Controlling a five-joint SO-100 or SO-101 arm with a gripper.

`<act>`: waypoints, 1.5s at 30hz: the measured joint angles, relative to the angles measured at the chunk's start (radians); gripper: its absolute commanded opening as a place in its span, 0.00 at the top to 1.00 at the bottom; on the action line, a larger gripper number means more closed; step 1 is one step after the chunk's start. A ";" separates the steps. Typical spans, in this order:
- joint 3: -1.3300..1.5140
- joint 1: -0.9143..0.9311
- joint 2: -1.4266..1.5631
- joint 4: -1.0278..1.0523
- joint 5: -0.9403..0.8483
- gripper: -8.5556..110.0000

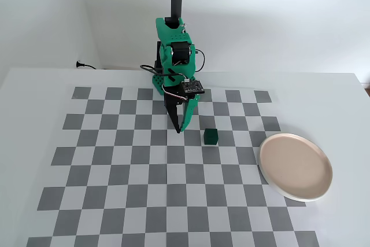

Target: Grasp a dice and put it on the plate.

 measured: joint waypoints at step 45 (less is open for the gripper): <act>-0.276 -0.328 -0.495 -0.117 0.169 0.72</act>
